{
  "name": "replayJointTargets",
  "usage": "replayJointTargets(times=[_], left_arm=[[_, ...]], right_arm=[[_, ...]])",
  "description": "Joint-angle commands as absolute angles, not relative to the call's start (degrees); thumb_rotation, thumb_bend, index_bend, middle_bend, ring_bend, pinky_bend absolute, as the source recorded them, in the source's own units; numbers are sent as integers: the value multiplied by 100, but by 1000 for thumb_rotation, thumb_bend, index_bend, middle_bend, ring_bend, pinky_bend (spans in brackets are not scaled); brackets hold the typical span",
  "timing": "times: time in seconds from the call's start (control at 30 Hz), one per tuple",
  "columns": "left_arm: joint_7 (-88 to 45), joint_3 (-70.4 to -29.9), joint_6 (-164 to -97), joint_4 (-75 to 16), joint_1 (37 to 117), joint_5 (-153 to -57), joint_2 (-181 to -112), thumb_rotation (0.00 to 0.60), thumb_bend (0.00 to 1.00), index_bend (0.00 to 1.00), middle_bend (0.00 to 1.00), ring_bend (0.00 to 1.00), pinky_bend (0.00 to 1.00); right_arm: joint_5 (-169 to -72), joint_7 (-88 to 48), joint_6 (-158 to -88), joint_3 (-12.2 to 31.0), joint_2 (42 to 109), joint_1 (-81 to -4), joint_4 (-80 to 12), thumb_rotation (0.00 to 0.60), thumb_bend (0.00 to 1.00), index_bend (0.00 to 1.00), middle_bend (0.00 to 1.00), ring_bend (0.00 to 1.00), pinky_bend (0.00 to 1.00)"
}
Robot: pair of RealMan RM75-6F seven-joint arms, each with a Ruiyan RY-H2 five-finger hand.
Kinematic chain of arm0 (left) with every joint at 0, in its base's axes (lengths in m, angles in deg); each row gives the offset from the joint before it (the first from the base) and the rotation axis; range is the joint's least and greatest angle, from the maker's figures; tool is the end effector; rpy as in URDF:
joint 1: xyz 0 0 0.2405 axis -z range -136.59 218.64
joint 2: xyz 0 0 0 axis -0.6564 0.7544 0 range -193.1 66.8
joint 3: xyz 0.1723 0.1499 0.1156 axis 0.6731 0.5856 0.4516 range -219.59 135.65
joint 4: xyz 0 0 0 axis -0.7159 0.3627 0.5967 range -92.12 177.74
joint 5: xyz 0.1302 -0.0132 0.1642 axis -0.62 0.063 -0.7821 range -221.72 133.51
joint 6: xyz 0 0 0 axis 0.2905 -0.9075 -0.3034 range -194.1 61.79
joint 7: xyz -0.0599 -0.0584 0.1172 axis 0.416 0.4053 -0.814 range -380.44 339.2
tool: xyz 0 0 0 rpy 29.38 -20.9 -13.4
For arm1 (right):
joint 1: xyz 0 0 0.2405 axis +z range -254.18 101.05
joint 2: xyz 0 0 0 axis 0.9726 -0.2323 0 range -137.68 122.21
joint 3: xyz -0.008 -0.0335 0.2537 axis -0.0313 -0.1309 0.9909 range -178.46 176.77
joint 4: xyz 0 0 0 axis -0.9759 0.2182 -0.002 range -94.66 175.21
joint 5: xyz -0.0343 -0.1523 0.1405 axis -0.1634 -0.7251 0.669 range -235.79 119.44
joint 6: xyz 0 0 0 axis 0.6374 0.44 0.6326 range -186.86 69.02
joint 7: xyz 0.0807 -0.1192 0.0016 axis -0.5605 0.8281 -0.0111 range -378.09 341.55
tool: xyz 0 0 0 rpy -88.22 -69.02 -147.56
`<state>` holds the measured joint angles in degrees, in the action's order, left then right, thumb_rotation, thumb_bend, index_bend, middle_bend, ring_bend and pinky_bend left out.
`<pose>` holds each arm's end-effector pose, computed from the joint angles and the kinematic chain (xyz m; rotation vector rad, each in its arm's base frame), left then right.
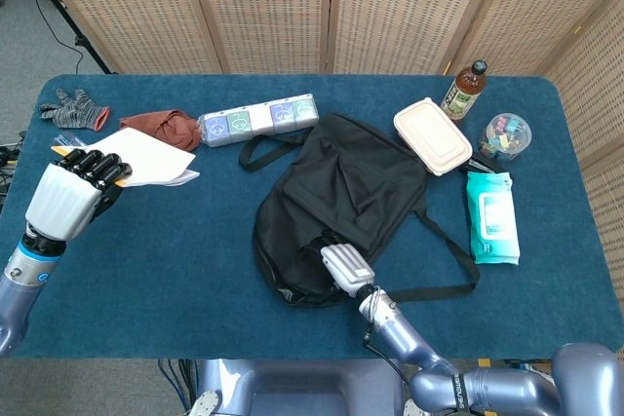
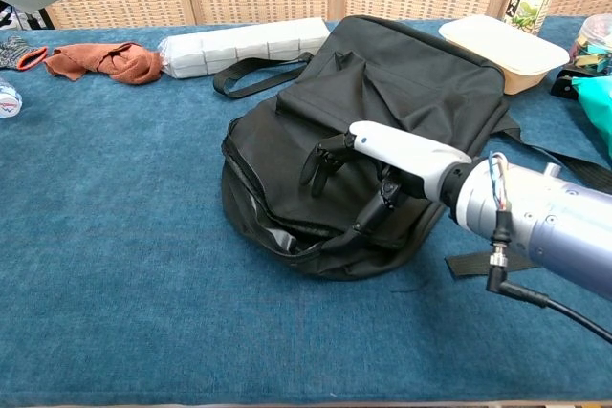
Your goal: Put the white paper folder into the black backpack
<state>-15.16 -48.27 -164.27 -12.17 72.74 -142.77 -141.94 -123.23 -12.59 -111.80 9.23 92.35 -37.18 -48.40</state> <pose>-0.2315 0.3293 0.1598 -1.6208 -0.0529 -1.2981 -0.1021 -0.2833 -0.0827 1.8560 -1.4794 1.1644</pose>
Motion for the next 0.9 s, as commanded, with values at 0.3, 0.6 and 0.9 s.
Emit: replayJointTargets(times=[0.3, 0.6, 0.9], left_arm=[[-1463, -4823, -16424, -1137, 7262, -14267, -14223, 600, 495, 748, 614, 559, 660], [-1461, -4808, -16450, -1140, 7256, -14296, -14243, 600, 493, 748, 614, 559, 660], [-1439, -4790, -16578, -1122, 7280, -14409, -14316, 600, 493, 748, 614, 559, 660]], right_arm=[[-12279, -1193, -11310, 990, 9132, -3758, -4960, 600, 515, 519, 567, 432, 395], [-12411, -1159, -11487, 965, 9030, -3834, -5014, 600, 541, 566, 605, 465, 464], [-12594, -1424, -11711, 1091, 8902, -3933, -5068, 600, 542, 570, 623, 474, 524]])
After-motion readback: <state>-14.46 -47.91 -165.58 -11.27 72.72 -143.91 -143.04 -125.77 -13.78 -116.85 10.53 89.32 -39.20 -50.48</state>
